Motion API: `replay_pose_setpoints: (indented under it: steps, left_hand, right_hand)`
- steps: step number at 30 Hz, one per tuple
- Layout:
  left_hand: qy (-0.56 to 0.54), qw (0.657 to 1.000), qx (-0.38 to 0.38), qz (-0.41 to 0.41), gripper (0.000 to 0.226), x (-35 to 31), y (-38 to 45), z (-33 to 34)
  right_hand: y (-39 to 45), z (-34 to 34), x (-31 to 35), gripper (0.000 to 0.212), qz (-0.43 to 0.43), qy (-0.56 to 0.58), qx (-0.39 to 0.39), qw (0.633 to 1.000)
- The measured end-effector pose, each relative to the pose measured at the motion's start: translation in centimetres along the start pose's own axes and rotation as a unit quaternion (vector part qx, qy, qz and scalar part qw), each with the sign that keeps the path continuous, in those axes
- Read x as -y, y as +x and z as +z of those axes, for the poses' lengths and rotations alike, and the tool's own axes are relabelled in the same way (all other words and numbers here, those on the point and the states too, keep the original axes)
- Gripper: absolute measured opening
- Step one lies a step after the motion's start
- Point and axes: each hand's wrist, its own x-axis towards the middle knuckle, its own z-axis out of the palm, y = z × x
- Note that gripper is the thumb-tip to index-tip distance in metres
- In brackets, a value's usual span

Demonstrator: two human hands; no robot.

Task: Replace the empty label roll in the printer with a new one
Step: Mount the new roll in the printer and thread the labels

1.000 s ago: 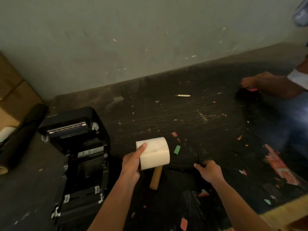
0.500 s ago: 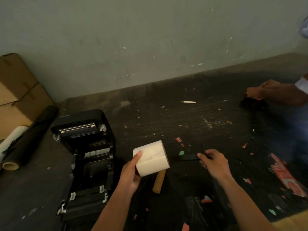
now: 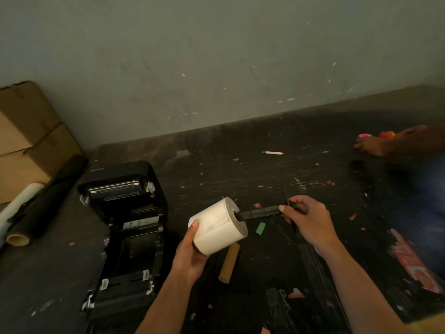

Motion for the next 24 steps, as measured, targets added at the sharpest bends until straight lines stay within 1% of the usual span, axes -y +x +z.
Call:
replay_pose_setpoints:
  steps: [5, 12, 16, 21, 24]
  left_hand:
    - [0.019, 1.000, 0.013, -0.006, 0.066, 0.1, 0.1, 0.3]
    - [0.055, 0.998, 0.022, -0.011, 0.063, 0.0, 0.3, 0.9]
    - [0.057, 0.998, 0.036, -0.008, 0.054, 0.0, 0.4, 1.2]
    - [0.084, 0.996, 0.018, 0.008, 0.041, -0.3, 0.2, 2.1]
    - [0.106, 0.994, 0.020, 0.016, 0.035, -0.6, -0.1, 2.8]
  right_hand:
    - [0.1, -0.4, 0.3, 0.032, -0.017, -0.012, 0.008, 1.000]
    - [0.9, -1.2, 0.9, 0.028, -0.046, -0.007, 0.024, 0.999]
    - [1.2, -1.7, 1.3, 0.026, -0.064, -0.026, 0.031, 0.997]
    - [1.3, -1.4, 0.8, 0.021, -0.075, -0.050, 0.043, 0.995]
    - [1.5, -0.8, 0.6, 0.022, -0.072, -0.053, 0.054, 0.995]
